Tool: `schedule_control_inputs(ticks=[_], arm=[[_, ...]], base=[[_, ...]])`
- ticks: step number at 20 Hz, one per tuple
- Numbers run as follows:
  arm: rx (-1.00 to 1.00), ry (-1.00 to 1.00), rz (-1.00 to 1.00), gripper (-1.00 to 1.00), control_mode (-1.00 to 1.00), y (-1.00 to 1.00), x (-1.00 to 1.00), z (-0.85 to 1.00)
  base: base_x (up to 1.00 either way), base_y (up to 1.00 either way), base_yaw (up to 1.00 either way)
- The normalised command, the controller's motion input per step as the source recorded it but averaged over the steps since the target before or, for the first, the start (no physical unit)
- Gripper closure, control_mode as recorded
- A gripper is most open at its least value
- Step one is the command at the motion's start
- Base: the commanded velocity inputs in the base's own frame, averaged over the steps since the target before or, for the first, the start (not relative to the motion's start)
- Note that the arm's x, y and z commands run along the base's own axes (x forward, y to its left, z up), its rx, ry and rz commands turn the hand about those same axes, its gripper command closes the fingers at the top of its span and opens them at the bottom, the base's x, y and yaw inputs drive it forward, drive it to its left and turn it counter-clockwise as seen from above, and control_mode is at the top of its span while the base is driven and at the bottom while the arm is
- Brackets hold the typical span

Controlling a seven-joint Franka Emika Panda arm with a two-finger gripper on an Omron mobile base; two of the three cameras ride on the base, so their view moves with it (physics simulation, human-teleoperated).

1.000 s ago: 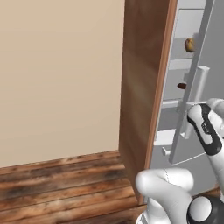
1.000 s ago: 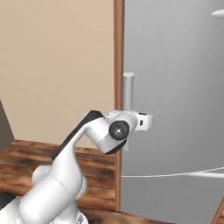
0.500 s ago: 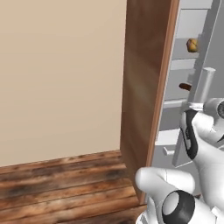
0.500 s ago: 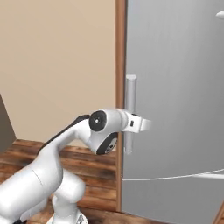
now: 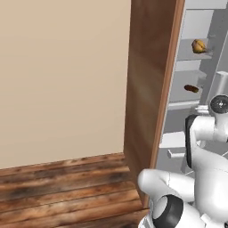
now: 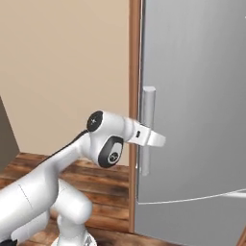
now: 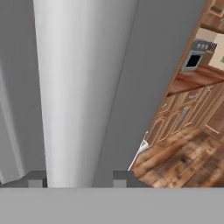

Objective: Gather the onion and sweet potato from the fridge and place them on a tray on the dining counter. Then gather the chicken drumstick and fish from the fridge and place them on the other tray.

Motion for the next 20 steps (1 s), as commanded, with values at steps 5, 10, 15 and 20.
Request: schedule_control_inputs(ticks=[5, 10, 15, 20], arm=[[0.00, 0.14, -0.10, 1.00, -1.00, -1.00, -0.99, 0.00], [0.00, 0.16, -0.09, 1.00, -1.00, -1.00, -0.99, 0.00], [-0.04, 0.13, -0.03, 1.00, -1.00, -0.23, -0.81, 0.08], [-0.25, 0.19, 0.00, 1.00, -1.00, 0.93, -0.48, 0.24]], base=[[0.00, 0.00, 0.00], [0.00, 0.00, 0.00], [0.00, 0.00, 0.00], [0.00, 0.00, 0.00]])
